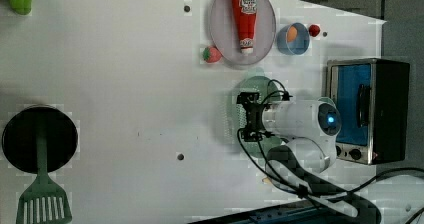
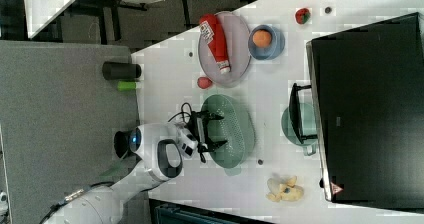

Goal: Drag strainer right to left.

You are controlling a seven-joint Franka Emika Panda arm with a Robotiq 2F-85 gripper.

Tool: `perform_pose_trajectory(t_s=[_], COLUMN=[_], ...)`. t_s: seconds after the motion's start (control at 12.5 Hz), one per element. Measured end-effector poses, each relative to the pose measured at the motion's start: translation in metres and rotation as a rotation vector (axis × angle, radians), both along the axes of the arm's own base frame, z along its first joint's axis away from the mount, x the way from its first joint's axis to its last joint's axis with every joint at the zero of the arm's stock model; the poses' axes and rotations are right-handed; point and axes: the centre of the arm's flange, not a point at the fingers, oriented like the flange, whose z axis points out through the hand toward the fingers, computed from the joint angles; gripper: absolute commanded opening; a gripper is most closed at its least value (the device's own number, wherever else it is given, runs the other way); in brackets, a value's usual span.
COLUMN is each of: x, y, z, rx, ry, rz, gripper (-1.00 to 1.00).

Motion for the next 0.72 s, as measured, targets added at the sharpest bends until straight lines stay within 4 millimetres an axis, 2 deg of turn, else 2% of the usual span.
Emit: perform_pose_trajectory(t_s=[0.4,0.64,0.72], x=[-0.003,-0.011,-0.008], y=[0.075,0.102,0.112], z=[-0.009,-0.013,-0.012], rx=[0.007,-0.002,-0.004], ry=[0.043,0.076,0.082], rz=[0.008,0.017,0.004], gripper=[1.0,1.0,1.0])
